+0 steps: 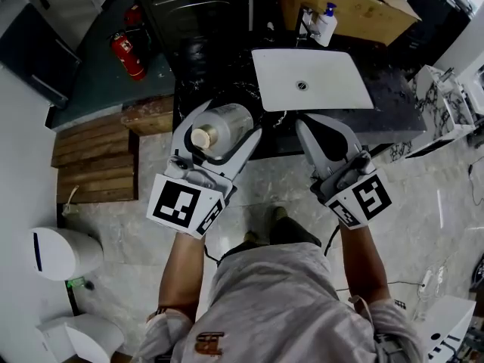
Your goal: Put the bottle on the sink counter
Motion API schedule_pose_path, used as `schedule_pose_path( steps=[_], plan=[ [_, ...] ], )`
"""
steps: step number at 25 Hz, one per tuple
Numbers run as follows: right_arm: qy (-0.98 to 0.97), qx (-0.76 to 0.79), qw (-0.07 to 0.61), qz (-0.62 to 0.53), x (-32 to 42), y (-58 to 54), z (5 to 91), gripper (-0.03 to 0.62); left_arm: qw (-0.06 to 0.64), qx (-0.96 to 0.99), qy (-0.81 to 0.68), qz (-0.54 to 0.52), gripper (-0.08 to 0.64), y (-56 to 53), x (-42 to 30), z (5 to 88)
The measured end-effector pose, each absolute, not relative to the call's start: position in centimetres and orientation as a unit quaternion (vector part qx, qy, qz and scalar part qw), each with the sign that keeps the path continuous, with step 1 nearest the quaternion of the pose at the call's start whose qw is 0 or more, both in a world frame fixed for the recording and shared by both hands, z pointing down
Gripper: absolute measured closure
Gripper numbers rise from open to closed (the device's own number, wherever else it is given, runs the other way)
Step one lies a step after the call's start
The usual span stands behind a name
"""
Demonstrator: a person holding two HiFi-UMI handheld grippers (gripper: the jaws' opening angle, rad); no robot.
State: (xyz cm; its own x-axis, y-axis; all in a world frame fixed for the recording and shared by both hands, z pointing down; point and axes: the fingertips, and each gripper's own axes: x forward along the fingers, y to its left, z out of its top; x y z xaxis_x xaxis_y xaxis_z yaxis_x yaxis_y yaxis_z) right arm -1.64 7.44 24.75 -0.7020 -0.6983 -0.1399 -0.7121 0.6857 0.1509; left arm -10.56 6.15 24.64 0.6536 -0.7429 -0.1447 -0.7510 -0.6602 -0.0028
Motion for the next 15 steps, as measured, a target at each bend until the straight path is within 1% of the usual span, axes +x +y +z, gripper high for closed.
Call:
schedule_pose_path(
  steps=[7,15],
  plan=[
    [0.918,-0.383,0.036,0.093,-1.7,3.8,25.4,0.592,0.026,-0.907,0.416,0.057,0.232,2.5,-10.9,25.5],
    [0.923,-0.372,0.043,0.088,-0.6,-3.9,26.3,0.592,0.028,-0.9,0.434,0.034,0.232,-4.6,-10.4,26.4]
  ],
)
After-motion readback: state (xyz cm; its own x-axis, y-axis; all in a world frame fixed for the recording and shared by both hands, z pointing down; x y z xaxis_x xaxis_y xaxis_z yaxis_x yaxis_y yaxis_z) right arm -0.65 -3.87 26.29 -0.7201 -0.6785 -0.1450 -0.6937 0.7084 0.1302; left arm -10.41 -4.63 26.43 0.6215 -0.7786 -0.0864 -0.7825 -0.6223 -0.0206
